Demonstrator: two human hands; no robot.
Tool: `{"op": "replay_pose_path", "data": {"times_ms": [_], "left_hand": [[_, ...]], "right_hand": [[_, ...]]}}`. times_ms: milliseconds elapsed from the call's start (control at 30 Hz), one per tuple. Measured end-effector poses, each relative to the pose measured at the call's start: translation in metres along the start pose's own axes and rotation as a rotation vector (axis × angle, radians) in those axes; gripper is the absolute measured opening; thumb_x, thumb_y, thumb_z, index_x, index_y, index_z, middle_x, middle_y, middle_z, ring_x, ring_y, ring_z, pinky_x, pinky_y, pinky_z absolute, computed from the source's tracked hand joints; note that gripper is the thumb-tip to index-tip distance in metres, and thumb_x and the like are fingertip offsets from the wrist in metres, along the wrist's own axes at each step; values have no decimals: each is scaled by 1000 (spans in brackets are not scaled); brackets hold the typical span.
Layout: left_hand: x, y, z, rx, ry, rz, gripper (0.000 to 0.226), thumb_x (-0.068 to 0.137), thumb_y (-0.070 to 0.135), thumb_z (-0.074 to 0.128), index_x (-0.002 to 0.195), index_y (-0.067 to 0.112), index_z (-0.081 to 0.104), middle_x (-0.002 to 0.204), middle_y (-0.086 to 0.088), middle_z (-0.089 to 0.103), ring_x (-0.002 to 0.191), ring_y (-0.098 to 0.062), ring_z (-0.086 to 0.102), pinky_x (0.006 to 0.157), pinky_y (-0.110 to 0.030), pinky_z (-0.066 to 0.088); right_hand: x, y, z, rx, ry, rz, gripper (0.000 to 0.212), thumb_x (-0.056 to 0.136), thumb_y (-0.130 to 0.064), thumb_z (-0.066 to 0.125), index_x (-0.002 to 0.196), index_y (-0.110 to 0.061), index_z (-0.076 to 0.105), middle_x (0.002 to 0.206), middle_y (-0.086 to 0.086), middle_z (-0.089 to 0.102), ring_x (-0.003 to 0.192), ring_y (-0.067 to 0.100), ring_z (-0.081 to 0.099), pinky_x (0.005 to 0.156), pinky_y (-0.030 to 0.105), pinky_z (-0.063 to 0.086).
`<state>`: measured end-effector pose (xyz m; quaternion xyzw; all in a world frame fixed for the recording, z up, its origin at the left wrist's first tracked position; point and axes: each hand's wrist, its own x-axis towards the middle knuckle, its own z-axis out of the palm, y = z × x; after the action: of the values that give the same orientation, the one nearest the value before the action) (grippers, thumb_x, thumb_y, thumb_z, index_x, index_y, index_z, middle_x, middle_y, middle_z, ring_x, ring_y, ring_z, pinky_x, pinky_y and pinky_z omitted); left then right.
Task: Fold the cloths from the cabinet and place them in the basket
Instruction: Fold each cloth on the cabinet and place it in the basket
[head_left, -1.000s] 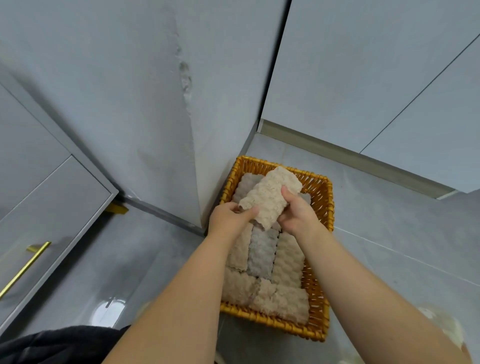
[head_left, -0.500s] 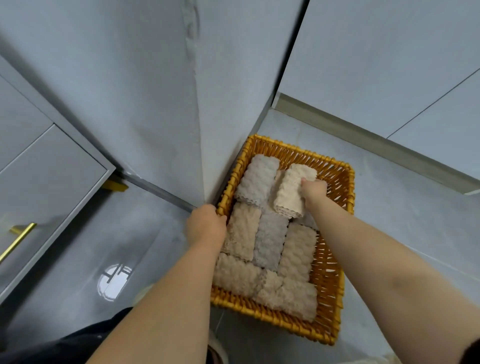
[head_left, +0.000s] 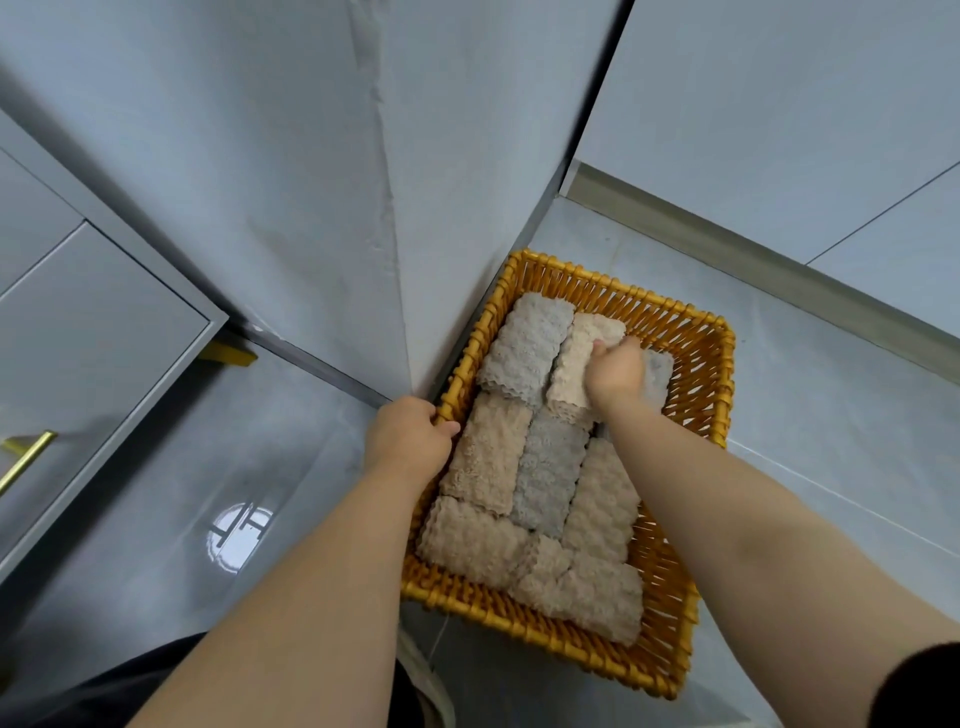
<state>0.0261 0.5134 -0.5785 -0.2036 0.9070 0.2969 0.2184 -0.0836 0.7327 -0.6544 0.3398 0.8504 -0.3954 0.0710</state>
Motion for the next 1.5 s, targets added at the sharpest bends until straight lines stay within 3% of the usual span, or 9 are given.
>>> {"op": "replay_pose_path", "data": {"times_ms": [133,200,333,433,567,767,1100,1300,1500], "left_hand": [[0,1,1,-3,2,-4,26,92,33,59,98,10,70,75,0,59,75,-18,53,62,-26,37],[1,0,1,3,4,-1,27,92,34,59,100,10,70,80,-2,62,77,-18,54,64,-26,39],[2,1,1,16,3,8,27,92,33,59,98,9,70,79,-1,61,76,-18,54,65,-26,39],[3,1,1,27,3,4,26,92,33,60,90,9,70,74,-2,60,73,-19,54,63,-26,39],[3,1,2,22,10,8,24,92,32,60,91,10,70,78,-3,62,74,-19,54,64,-27,40],[4,0,3,14,11,1,26,92,32,60,99,10,70,79,-3,61,77,-20,55,66,-26,40],[-6,2,-1,29,-84,35,26,97,28,48,106,8,61,95,-6,60,86,-21,54,70,-28,42],[-15,3,-18,-11,-110,66,16,93,18,46,86,15,61,87,-3,60,91,-24,59,70,-27,42],[-34,10,-50,-37,-78,141,39,95,15,45,133,10,52,137,-9,52,126,-24,47,98,-25,37]], "right_hand": [[-10,7,-4,-230,364,-429,37,97,-23,48,131,-10,47,129,6,50,123,22,43,106,35,34],[-15,9,-5,-254,397,-561,35,96,-15,45,130,-8,50,134,9,47,128,24,38,111,36,27],[-18,22,6,-486,195,-699,42,97,-16,37,138,-5,42,148,14,35,140,28,25,118,41,14],[-14,32,25,-702,-4,-584,56,101,-35,16,151,-10,15,160,10,5,148,22,-2,118,42,-3],[-12,31,37,-760,-87,-500,59,100,-34,15,152,-9,0,160,10,-10,146,22,-13,117,42,-7],[-11,33,21,-590,-83,-553,55,101,-33,22,152,-12,13,161,8,1,147,19,-6,120,41,-4],[-56,17,2,-677,15,-628,57,100,-38,28,149,-11,23,159,8,13,147,21,4,117,39,-5],[-98,-8,-12,-589,-51,-797,50,100,-33,33,144,-8,33,152,11,29,143,23,21,117,33,10],[-136,-33,-27,-506,-45,-972,39,96,-25,42,129,-5,49,127,10,51,120,27,45,105,37,34]]}}
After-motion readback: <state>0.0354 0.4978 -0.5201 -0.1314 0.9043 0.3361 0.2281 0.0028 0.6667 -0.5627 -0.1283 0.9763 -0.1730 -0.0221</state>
